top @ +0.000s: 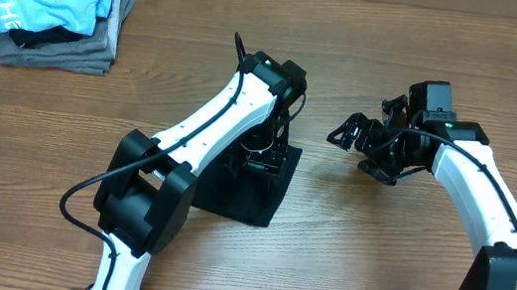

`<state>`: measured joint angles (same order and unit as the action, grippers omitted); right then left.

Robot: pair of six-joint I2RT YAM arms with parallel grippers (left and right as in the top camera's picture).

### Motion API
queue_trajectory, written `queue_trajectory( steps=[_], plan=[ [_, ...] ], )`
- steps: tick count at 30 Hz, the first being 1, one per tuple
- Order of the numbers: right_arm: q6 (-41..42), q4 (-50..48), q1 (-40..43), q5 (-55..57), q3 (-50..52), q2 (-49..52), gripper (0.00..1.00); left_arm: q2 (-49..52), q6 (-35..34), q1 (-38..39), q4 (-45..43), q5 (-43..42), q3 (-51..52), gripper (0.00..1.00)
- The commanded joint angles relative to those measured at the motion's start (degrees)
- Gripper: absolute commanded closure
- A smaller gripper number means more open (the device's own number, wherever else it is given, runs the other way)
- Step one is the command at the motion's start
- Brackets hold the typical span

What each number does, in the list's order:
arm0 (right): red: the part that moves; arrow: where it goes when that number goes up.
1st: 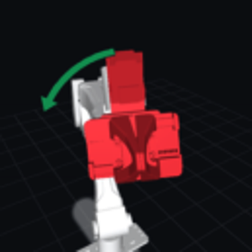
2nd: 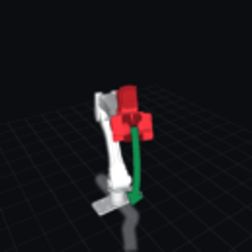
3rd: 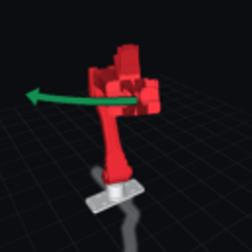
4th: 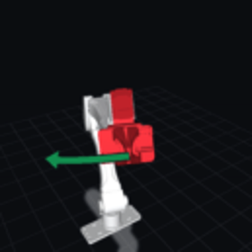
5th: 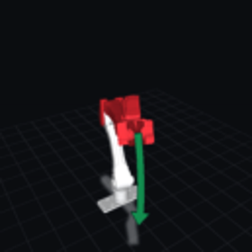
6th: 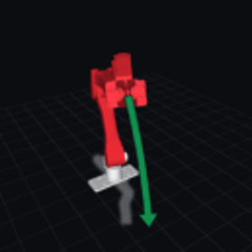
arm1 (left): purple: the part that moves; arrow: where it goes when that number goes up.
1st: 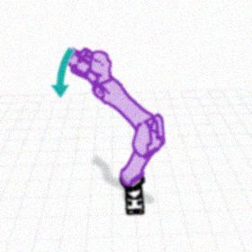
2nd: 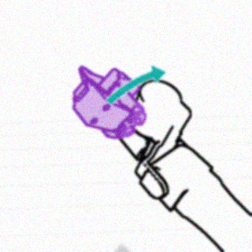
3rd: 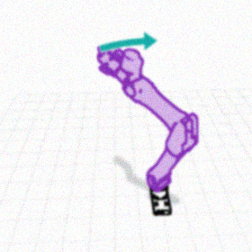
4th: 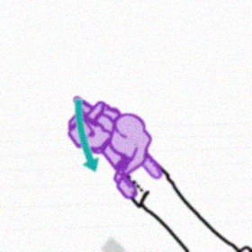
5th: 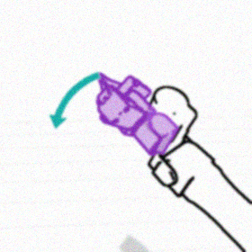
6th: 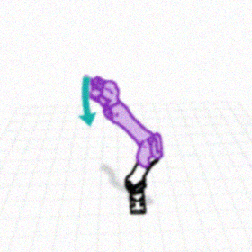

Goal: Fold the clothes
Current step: 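Press the folded black shirt bundle down with the left gripper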

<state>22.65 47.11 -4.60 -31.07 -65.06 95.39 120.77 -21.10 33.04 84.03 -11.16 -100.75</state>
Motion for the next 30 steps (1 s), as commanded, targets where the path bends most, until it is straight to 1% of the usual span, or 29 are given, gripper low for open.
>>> queue_trajectory(
  steps=[1, 2, 4, 5, 7, 8, 11, 14, 20, 25, 29, 30],
  plan=[
    [-0.42, 0.00, -0.20, 0.37, -1.33, 0.31, 0.00, -0.50, -0.85, 0.42, -1.25, -0.68, 2.32, 0.30],
    [-0.42, 0.15, -0.20, 0.37, -1.33, 0.31, 0.00, -0.50, -0.79, 0.42, -1.68, -0.70, 2.84, 0.34],
    [-0.42, 0.33, -0.20, 0.55, -1.31, 0.31, 0.00, -0.50, -0.81, 0.42, -2.01, -0.68, 3.74, 0.49],
    [-0.42, 0.35, -0.20, 0.59, -1.29, 0.31, 0.00, -0.50, -0.79, 0.42, -2.01, -0.68, 4.02, 0.58],
    [-0.42, 0.35, -0.20, 0.57, -1.29, 0.31, 0.00, -0.50, -0.81, 0.42, -1.86, -0.39, 4.07, 0.79],
    [-0.42, 0.35, -0.20, 0.59, -1.29, 0.31, 0.00, -0.52, -0.79, 0.42, -1.81, -0.26, 4.04, 0.86],
    [-0.44, 0.35, -0.20, 0.59, -1.29, 0.31, 0.00, -0.55, -0.76, 0.42, -1.46, -0.24, 3.82, 0.93],
    [-0.42, 0.35, -0.20, 0.63, -1.29, 0.31, 0.00, -0.70, -0.76, 0.42, -0.11, -0.28, 3.69, 0.96],
    [-0.39, 0.09, -0.20, 1.55, -1.29, 0.31, 0.00, -1.77, -0.79, 2.25, 2.23, -0.28, 3.50, 0.96],
    [-0.37, -0.09, -0.20, 1.55, -1.29, 0.33, 0.00, -1.95, -1.25, 5.44, 2.51, -0.74, 3.52, 0.90],
    [-0.37, -0.09, -0.20, 1.55, -1.29, 0.31, 0.00, -1.95, -1.22, 7.34, 2.51, -1.40, 3.52, 0.87],
    [-0.37, -0.11, -0.20, 1.55, -1.29, 0.31, 0.00, -1.95, -1.22, 7.65, 2.54, -1.38, 3.52, 0.85]
  ],
)
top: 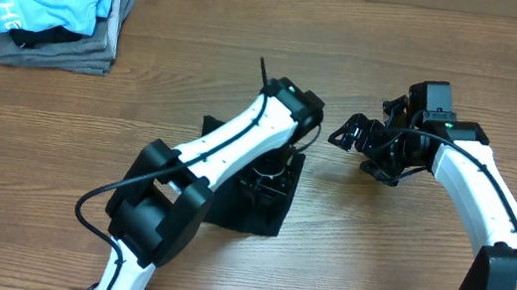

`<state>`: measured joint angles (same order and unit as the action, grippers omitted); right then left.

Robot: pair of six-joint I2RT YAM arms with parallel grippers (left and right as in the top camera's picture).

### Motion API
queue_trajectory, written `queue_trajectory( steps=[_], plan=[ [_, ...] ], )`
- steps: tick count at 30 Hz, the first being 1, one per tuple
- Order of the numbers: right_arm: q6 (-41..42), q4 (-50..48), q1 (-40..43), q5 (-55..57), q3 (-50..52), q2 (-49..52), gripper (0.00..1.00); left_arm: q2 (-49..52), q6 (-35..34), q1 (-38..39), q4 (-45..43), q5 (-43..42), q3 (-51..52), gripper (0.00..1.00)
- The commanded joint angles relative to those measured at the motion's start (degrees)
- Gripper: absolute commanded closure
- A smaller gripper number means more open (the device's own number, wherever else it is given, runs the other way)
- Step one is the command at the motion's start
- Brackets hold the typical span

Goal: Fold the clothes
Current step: 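Press the folded black shirt bundle down with the left gripper, then release the bundle and lift the left gripper away to the left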

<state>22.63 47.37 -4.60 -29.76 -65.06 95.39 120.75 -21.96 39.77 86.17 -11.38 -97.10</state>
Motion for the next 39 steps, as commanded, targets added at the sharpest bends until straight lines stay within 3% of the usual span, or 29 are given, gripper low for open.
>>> queue_trajectory(
  steps=[1, 3, 7, 15, 17, 19, 27, 31, 39],
  plan=[
    [-0.35, -0.37, -0.20, 0.24, -1.29, 0.31, 0.00, -1.92, -0.37, 1.16, 0.44, -1.16, -0.13, 0.81],
    [-0.33, -0.37, -0.20, 0.15, -1.29, 0.33, 0.00, -1.92, -0.37, 1.31, 0.57, -1.16, -0.13, 0.64],
    [-0.15, -0.52, -0.20, 0.13, -1.29, 0.31, 0.00, -1.92, 0.31, 1.29, 0.46, -2.73, -0.15, 0.63],
    [-0.13, -0.50, -0.20, 0.11, -1.29, 0.31, 0.00, -2.01, 13.14, 1.01, -1.40, -15.34, -2.38, 0.57],
    [-0.11, -0.52, -0.20, 0.11, -1.29, 0.31, 0.00, -2.05, 13.92, 1.55, -1.62, -16.79, -2.47, 0.30],
    [0.07, -0.52, -0.20, 0.11, -1.29, 0.33, 0.00, -2.03, 13.90, 2.29, -1.38, -16.61, -2.47, 0.18],
    [0.07, -0.59, -0.17, 0.09, -1.29, 0.31, 0.00, -2.34, 16.00, 2.51, -1.09, -16.20, -5.49, 0.13],
    [0.09, -0.98, -0.13, 0.09, -1.31, 0.31, 0.00, -3.50, 17.29, 2.67, -1.03, -16.76, -9.94, 0.00],
    [0.28, -2.01, -0.13, -1.14, -1.31, 0.31, 0.00, -3.78, 17.29, 3.04, -0.31, -16.46, -11.93, 0.00]
  ],
)
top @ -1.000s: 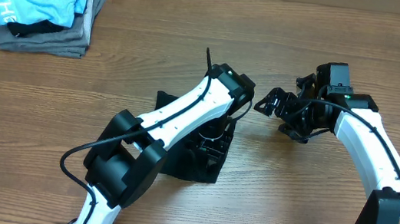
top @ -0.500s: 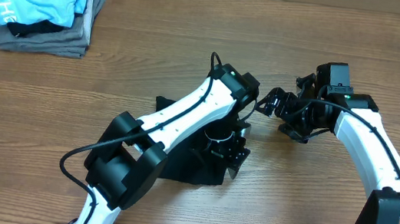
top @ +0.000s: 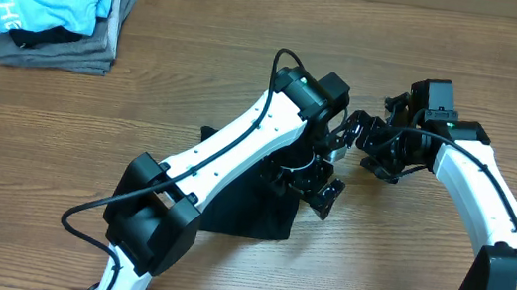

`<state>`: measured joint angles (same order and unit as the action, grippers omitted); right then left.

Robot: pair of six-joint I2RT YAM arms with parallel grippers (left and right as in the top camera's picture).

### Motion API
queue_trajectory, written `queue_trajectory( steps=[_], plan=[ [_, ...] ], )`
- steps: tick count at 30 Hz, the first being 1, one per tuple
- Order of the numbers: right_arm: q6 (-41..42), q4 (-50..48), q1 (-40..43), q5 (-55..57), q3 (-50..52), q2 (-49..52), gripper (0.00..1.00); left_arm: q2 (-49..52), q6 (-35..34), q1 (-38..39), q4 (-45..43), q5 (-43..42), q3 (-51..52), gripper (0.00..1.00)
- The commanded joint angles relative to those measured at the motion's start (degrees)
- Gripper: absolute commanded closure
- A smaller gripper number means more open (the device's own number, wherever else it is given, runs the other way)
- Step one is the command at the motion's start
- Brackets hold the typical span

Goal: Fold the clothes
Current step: 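Release the bundle and lift the left gripper away to the left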

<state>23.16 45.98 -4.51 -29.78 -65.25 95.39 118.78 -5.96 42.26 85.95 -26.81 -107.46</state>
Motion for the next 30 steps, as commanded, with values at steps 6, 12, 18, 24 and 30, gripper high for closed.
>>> queue_trajectory(
  steps=[6, 12, 18, 24, 30],
  plan=[
    [-0.24, -2.82, -0.22, -4.02, -1.16, 0.31, 0.00, -2.05, -3.91, -3.69, 2.84, 7.32, -10.03, 0.00],
    [-0.28, -2.86, -0.24, -4.04, -1.16, 0.31, 0.00, -2.45, -17.31, -16.37, 9.97, 23.17, -22.03, 0.00],
    [-0.74, -3.21, -1.70, -5.49, -1.16, 0.31, 0.01, -2.32, -19.39, -32.46, 10.01, 23.87, -22.64, 0.00],
    [-0.42, -5.11, -9.53, -1.14, -1.38, 0.31, 0.03, -2.27, -19.39, -43.43, 9.81, 23.80, -17.86, 0.00],
    [3.69, -6.69, -20.09, 9.92, -1.38, 0.42, 0.09, -2.27, -19.37, -47.58, 6.32, 24.33, -10.32, 0.00]
  ],
)
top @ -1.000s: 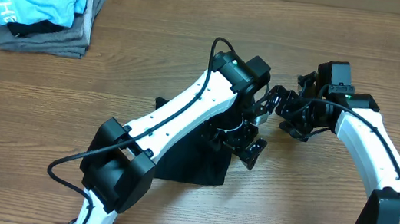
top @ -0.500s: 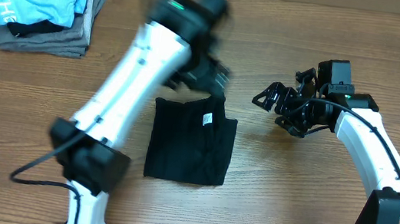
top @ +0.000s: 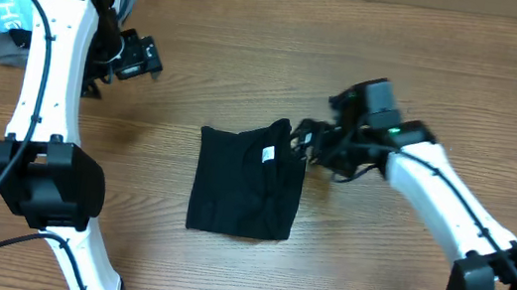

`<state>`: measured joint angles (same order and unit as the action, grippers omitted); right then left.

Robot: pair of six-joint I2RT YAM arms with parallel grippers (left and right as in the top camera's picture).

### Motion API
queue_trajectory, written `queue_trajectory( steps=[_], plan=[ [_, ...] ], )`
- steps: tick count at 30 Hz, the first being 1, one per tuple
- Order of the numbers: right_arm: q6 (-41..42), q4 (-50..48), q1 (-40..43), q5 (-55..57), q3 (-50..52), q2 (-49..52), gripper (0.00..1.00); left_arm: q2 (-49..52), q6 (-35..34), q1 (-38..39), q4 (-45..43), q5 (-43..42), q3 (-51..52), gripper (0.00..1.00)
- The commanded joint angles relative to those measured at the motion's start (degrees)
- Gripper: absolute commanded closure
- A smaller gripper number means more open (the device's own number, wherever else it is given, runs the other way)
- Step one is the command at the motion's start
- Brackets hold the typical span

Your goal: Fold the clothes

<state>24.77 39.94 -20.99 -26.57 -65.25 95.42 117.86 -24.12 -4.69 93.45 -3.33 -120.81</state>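
A black garment lies folded into a rough rectangle at the middle of the table. My right gripper is at its upper right corner, fingers touching or just over the cloth edge; black on black hides how the jaws stand. My left gripper hangs far off at the upper left, over bare wood, apparently open and holding nothing.
A pile of folded clothes, grey with a light blue shirt on top, sits in the back left corner, partly hidden by my left arm. My right arm crosses the right side of the table.
My left arm has left the black garment and swung to the upper left beside the clothes pile. The right gripper has moved left onto the garment's upper right corner. The garment lies flat and uncovered.
My left gripper was down on the black garment at mid-table while the right gripper waited to the right. The left gripper then shifted rightward over the cloth at each moment, the garment spreading under it. Now the left arm is away and the right gripper is at the folded garment.
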Motion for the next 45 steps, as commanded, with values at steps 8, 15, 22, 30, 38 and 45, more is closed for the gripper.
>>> queue_trajectory(
  steps=[8, 15, 22, 30, 38, 45],
  plan=[
    [8.28, -2.93, -10.10, 15.06, -1.36, 2.25, 0.20, -1.36, -1.20, -0.74, -6.54, 0.76, 12.48, 0.00],
    [8.37, -5.55, -11.26, 13.42, -1.36, 4.63, 0.32, -1.36, -1.18, -0.74, -8.46, 0.79, 17.05, 0.00],
    [10.05, -5.75, -11.26, 13.42, -1.36, 6.45, 0.65, -1.36, -1.16, -0.74, -8.48, 0.79, 17.27, 0.00],
    [10.49, -4.74, -11.26, 13.46, -1.36, 6.62, 0.86, -1.36, -1.16, -0.50, -8.76, 0.79, 17.27, 0.00],
    [11.32, -3.85, -11.23, 13.42, -1.36, 6.62, 0.96, -1.33, -0.70, -0.50, -8.90, 0.79, 17.27, 0.00],
    [10.82, -5.77, -10.51, 11.93, -1.36, 6.62, 0.49, -1.33, -0.31, -0.50, -8.90, 0.76, 17.27, 0.00]
  ],
)
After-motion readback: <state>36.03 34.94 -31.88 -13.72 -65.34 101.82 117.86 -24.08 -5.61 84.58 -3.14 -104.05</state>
